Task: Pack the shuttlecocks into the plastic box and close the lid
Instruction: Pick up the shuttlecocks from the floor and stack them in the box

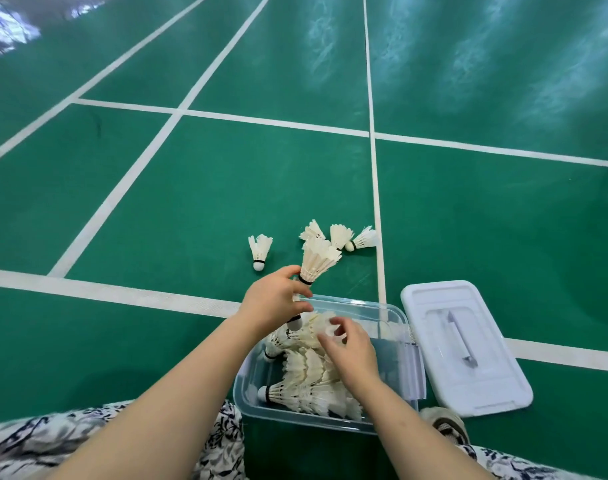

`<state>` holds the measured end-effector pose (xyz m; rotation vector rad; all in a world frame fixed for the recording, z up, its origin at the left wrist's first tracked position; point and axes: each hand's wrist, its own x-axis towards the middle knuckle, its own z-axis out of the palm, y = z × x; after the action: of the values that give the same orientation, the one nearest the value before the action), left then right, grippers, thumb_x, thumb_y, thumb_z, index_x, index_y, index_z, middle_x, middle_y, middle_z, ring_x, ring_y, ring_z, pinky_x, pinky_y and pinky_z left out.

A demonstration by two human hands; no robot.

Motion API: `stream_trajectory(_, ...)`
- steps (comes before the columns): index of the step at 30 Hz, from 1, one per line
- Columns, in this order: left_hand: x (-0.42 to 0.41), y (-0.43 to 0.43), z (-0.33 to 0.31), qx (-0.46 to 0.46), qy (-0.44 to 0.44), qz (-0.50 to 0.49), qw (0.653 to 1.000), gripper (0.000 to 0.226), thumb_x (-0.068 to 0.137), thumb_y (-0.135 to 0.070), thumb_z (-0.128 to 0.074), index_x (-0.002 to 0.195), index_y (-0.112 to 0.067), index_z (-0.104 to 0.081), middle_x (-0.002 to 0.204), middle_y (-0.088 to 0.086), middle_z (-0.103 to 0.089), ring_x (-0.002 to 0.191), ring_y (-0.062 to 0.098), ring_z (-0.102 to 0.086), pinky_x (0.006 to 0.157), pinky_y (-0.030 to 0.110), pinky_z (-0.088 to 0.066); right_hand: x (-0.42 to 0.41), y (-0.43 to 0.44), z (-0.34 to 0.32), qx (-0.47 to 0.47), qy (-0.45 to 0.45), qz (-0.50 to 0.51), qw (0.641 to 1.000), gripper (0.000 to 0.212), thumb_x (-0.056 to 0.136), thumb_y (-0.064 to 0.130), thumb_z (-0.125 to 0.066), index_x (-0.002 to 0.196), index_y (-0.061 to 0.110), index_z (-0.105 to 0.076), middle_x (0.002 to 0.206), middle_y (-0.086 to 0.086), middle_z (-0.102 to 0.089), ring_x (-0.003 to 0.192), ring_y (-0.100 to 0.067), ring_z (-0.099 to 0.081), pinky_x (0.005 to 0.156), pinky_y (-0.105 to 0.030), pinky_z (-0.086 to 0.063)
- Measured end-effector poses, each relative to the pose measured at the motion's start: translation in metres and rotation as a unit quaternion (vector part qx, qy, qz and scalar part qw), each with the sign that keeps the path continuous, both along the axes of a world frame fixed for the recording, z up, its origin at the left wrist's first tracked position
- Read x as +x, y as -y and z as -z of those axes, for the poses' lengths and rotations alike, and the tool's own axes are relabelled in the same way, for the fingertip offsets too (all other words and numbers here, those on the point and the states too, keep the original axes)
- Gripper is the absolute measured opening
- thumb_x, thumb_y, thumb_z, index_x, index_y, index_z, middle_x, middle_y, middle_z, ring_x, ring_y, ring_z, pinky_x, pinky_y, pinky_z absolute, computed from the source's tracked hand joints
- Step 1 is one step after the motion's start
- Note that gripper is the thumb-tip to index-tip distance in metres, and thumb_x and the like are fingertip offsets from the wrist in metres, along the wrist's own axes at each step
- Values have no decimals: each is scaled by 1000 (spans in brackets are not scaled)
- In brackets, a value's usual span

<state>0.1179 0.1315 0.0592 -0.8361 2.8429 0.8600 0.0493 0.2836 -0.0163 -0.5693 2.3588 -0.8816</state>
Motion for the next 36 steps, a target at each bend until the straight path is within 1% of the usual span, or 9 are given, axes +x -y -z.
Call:
stream_trajectory(4,2,-3,-3,-15,19,19,1000,30,83,-35,-66,109,-22,-70,141,-13,-45,108,13,-59,86,28,-47,-7,5,-32,-131,10,105,986,35,83,31,-65,115,26,-49,106,5,-51,101,-15,-51,84,-30,-43)
stream_trajectory(8,1,-11,-12,-32,15,41,999,27,83,-35,-64,107,-24,-71,140,-15,-45,108,12,-58,84,26,-44,-18,15,-70,-215,-56,85,971,43,82,28,-69,122,26,-52,117,7,-44,109,-9,-42,95,-27,-36)
stream_trajectory(12,0,-24,-22,-60,12,77,995,24,85,-35,-61,105,-26,-71,138,-16,-47,108,13,-58,79,23,-40,-24,17,-86,-174,-144,41,973,20,78,31,-73,96,21,-71,120,1,-51,114,-16,-38,99,-29,-31)
stream_trajectory(15,4,-27,-23,-70,17,79,994,22,88,-28,-57,106,-26,-70,140,-12,-45,109,15,-58,82,26,-43,-24,8,-85,-164,-162,56,972,19,77,34,-73,82,15,-74,115,5,-55,114,-16,-37,97,-31,-33)
stream_trajectory(21,11,-19,-23,-54,-26,-7,998,28,86,-6,-51,110,-20,-58,139,0,-38,98,27,-59,79,35,-49,-23,-22,-71,-71,-143,110,981,28,91,37,-55,92,16,-74,90,2,-56,99,-23,-45,83,-35,-38)
stream_trajectory(25,9,-15,-22,-14,-65,-47,997,43,85,-3,-46,125,-20,-40,123,7,-47,99,31,-55,82,40,-48,-23,-29,-48,-41,-105,97,989,31,93,37,-50,87,17,-73,89,-2,-66,93,-25,-55,74,-34,-46)
stream_trajectory(29,6,-12,-17,-1,-45,-52,998,41,90,-7,-41,130,-16,-36,92,7,-56,81,27,-51,72,37,-43,-18,-26,-37,-32,-50,63,996,28,94,37,-49,79,24,-68,75,4,-59,77,-20,-55,55,-25,-34)
stream_trajectory(33,7,-11,-7,-13,-37,-55,998,36,90,-9,-40,126,-14,-36,81,5,-54,70,26,-49,62,34,-37,-16,-23,-24,28,-2,32,999,35,93,43,-49,61,31,-53,65,8,-57,69,-18,-56,57,-27,-37)
stream_trajectory(36,7,-7,-3,-10,-35,-64,997,32,90,-9,-42,122,-12,-40,93,10,-61,71,27,-48,61,33,-35,-18,-27,-13,55,2,23,998,24,94,40,-48,79,28,-63,75,5,-65,71,-17,-59,59,-27,-40)
